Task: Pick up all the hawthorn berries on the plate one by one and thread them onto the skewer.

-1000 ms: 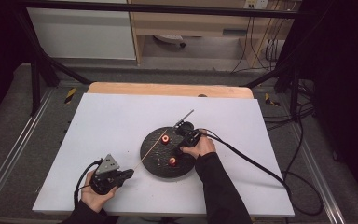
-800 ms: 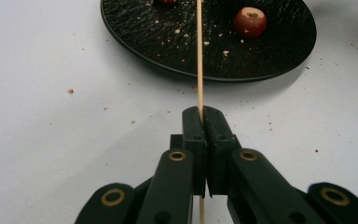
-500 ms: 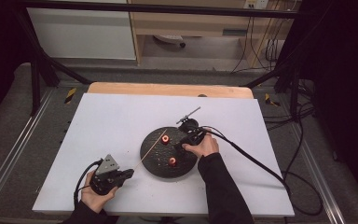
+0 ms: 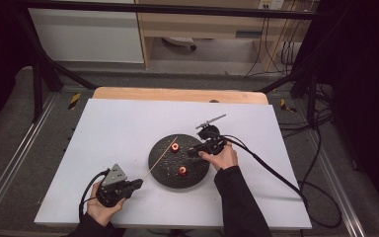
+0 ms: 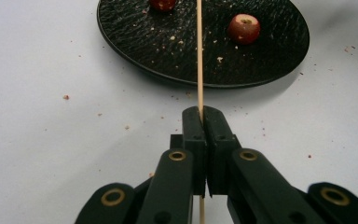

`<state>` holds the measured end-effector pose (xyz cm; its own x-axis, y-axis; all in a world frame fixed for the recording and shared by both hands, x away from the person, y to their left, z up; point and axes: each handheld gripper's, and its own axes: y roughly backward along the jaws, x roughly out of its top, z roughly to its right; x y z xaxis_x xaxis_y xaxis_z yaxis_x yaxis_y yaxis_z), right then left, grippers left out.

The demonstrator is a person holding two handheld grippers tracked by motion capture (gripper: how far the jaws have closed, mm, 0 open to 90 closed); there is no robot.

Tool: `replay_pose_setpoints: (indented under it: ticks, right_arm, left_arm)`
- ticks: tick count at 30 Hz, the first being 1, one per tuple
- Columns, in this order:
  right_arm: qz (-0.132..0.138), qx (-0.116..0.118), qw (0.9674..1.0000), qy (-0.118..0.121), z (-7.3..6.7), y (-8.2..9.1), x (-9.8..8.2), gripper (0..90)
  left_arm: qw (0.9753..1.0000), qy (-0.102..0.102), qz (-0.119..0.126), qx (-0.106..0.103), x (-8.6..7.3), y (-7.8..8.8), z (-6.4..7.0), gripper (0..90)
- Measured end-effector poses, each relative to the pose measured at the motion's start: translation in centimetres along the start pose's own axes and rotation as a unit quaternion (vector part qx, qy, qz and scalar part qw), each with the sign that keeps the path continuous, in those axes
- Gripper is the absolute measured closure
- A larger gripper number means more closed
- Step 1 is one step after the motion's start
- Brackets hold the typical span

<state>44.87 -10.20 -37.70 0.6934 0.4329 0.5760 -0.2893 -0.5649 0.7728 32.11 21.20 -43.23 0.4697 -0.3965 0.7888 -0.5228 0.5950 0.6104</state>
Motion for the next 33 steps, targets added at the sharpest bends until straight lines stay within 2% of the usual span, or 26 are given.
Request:
replay_pose_setpoints:
  ticks: [6,10,14,21,22,23,29,33]
  right_arm:
    - [0.056,0.017,0.998,-0.021,0.3,0.4,-1.2,61.1]
    - [0.101,0.033,0.9933,-0.045,0.3,0.8,-2.0,61.1]
    - [0.152,0.047,0.9849,-0.069,0.3,1.0,-2.7,61.1]
    - [0.217,0.053,0.9696,-0.1,0.3,1.0,-3.5,61.1]
    - [0.217,0.053,0.9696,-0.1,0.3,1.0,-3.5,61.1]
    - [0.235,0.057,0.9643,-0.108,0.3,0.9,-3.7,61.1]
    - [0.281,0.06,0.9501,-0.122,0.0,0.6,-3.7,61.2]
    - [0.313,0.063,0.9387,-0.131,-0.1,0.6,-3.6,61.1]
  left_arm:
    - [1.0,0.004,0.006,0.002,0.0,-0.1,0.2,88.2]
    - [0.9999,0.007,0.012,0.003,0.0,-0.1,0.4,88.2]
    - [0.9998,0.012,0.016,0.005,-0.1,-0.1,0.5,88.2]
    - [0.9997,0.016,0.019,0.006,-0.1,-0.2,0.6,88.2]
    - [0.9997,0.017,0.019,0.005,-0.2,-0.2,0.6,88.2]
    - [0.9996,0.018,0.021,0.006,-0.2,-0.2,0.6,88.2]
    - [0.9994,0.023,0.025,0.006,-0.2,-0.3,0.7,88.2]
    - [0.9993,0.024,0.027,0.007,-0.2,-0.3,0.7,88.2]
